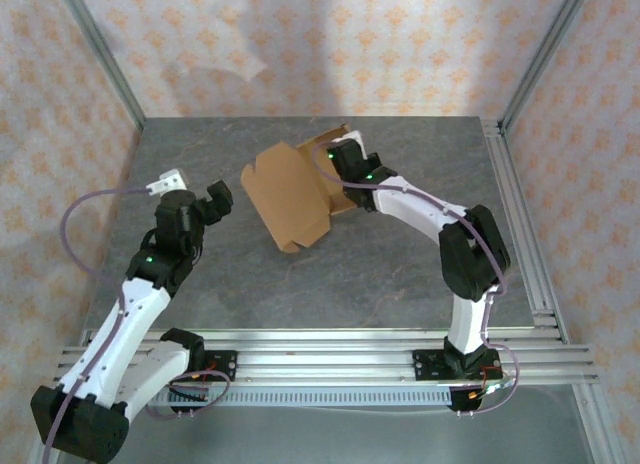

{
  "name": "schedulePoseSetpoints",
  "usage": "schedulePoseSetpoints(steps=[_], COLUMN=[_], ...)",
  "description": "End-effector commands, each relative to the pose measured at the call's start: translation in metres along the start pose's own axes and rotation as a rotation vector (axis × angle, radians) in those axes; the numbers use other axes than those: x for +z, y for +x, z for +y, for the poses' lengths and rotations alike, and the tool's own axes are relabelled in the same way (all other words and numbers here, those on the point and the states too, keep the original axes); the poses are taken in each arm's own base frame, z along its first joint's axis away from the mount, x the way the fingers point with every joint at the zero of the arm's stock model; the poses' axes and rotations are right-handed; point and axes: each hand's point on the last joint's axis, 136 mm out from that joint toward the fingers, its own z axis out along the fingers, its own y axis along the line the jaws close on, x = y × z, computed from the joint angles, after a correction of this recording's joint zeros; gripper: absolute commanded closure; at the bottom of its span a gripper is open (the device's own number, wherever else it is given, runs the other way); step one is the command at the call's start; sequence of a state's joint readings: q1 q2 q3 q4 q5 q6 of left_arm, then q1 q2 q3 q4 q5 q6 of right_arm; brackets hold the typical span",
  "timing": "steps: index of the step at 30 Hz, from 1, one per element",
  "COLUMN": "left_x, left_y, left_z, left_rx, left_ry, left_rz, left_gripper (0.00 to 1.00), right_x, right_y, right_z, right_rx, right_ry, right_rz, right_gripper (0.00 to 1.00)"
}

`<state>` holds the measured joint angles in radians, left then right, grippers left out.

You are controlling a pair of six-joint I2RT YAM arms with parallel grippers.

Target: Fold the paper box

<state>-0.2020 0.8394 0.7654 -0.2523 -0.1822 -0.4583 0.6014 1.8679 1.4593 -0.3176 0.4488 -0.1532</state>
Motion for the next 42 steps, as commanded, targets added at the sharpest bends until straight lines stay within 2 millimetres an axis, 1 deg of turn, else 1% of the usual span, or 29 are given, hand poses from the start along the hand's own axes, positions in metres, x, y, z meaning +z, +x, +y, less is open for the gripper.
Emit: schedulePoseSetpoints(steps=[1, 3, 5, 7, 9, 12, 16, 18, 21, 25, 27, 30, 31, 32, 34, 39, 41, 42], left_x=[-0.008, -0.009, -0.007, -0.004, 0.000, 0.007, 0.013, 0.015, 0.018, 0.021, 0.021, 0.022, 0.023, 0.023, 0.024, 0.029, 0.032, 0.033], left_y=[0.002, 0.001, 0.001, 0.003, 0.005, 0.009, 0.013, 0.015, 0.020, 0.025, 0.026, 0.029, 0.029, 0.030, 0.031, 0.039, 0.043, 0.046], left_z=[0.008, 0.004, 0.001, -0.002, -0.005, -0.010, -0.019, -0.024, -0.029, -0.035, -0.039, -0.040, -0.040, -0.040, -0.041, -0.046, -0.053, -0.057], left_rx=[0.030, 0.023, 0.019, 0.019, 0.020, 0.023, 0.026, 0.038, 0.062, 0.078, 0.085, 0.098, 0.101, 0.104, 0.114, 0.139, 0.149, 0.151], left_ry=[-0.037, -0.016, -0.004, 0.007, 0.017, 0.028, 0.056, 0.062, 0.065, 0.074, 0.081, 0.080, 0.078, 0.074, 0.068, 0.058, 0.062, 0.060], left_rz=[0.034, 0.033, 0.036, 0.042, 0.051, 0.067, 0.089, 0.098, 0.111, 0.125, 0.127, 0.132, 0.133, 0.135, 0.141, 0.162, 0.176, 0.183], left_gripper=[0.00, 0.00, 0.00, 0.00, 0.00, 0.00, 0.00, 0.00, 0.00, 0.00, 0.00, 0.00, 0.00, 0.00, 0.00, 0.00, 0.00, 0.00], right_x=[-0.012, -0.010, -0.010, -0.009, -0.008, -0.010, -0.012, -0.010, -0.007, -0.001, 0.002, 0.006, 0.007, 0.009, 0.009, 0.000, -0.006, -0.009], right_y=[0.023, 0.037, 0.049, 0.067, 0.092, 0.121, 0.146, 0.163, 0.178, 0.191, 0.196, 0.200, 0.200, 0.196, 0.189, 0.178, 0.176, 0.175], right_z=[-0.014, -0.014, -0.013, -0.012, -0.008, -0.002, 0.007, 0.012, 0.018, 0.027, 0.028, 0.030, 0.030, 0.031, 0.027, 0.008, -0.004, -0.009], right_rx=[0.493, 0.720, 0.904, 1.071, 1.211, 1.312, 1.394, 1.458, 1.526, 1.602, 1.627, 1.642, 1.643, 1.630, 1.592, 1.515, 1.486, 1.474], right_ry=[-0.095, -0.127, -0.126, -0.090, -0.020, 0.089, 0.159, 0.187, 0.209, 0.212, 0.220, 0.216, 0.206, 0.174, 0.148, 0.149, 0.157, 0.158], right_rz=[0.130, 0.156, 0.175, 0.225, 0.319, 0.448, 0.491, 0.522, 0.549, 0.588, 0.596, 0.603, 0.603, 0.594, 0.564, 0.488, 0.444, 0.423], right_gripper=[1.00, 1.00, 1.00, 1.00, 1.00, 1.00, 1.00, 1.00, 1.00, 0.99, 0.97, 0.80, 0.72, 0.64, 0.54, 0.36, 0.30, 0.29])
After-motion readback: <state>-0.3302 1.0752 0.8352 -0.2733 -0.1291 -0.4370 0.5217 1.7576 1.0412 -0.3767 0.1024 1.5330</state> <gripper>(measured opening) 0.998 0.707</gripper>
